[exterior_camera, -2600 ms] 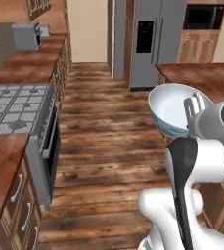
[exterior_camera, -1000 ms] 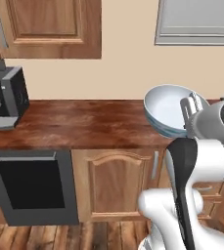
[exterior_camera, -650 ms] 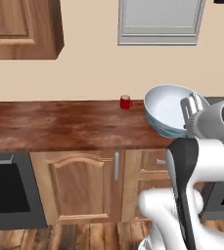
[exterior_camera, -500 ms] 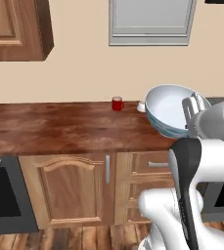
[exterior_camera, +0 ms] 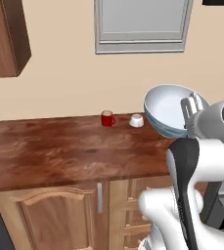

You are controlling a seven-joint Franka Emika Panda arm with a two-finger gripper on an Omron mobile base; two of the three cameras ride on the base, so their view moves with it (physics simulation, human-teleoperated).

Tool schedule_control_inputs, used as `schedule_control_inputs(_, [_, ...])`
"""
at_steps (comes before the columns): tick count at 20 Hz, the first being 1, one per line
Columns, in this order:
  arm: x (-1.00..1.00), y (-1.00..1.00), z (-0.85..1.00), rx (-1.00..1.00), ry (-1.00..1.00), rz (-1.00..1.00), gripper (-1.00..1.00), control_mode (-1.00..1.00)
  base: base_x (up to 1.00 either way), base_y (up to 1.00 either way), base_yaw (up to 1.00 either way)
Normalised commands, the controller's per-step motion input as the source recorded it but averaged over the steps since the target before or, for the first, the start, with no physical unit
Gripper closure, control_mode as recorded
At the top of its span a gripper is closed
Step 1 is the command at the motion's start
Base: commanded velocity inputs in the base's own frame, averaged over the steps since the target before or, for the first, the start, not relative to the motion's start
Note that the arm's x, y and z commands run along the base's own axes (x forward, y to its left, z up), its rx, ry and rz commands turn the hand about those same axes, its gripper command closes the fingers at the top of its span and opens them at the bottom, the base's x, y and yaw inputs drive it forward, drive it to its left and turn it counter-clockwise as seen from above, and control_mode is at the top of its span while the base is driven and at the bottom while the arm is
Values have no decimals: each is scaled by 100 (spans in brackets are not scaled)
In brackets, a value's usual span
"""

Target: Clear the mugs and bowl far away from the sink.

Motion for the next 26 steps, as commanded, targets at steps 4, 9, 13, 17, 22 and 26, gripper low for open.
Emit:
schedule_control_inputs(4, [0, 0, 0, 0, 0, 0, 100, 100, 29, -6, -43])
schedule_control_inputs(9, [0, 0, 0, 0, 0, 0, 100, 100, 0, -1, -35])
schedule_control_inputs(13, [0, 0, 0, 0, 0, 0, 100, 100, 0, 4, -11])
schedule_control_inputs(17, [10, 2, -4, 0, 6, 0, 100, -100, 9, 5, 0])
schedule_control_inputs(22, [25, 1, -9, 0, 19, 2, 100, -100, 0, 0, 0])
schedule_control_inputs(26, [13, -1, -18, 0, 7, 8, 100, -100, 0, 0, 0])
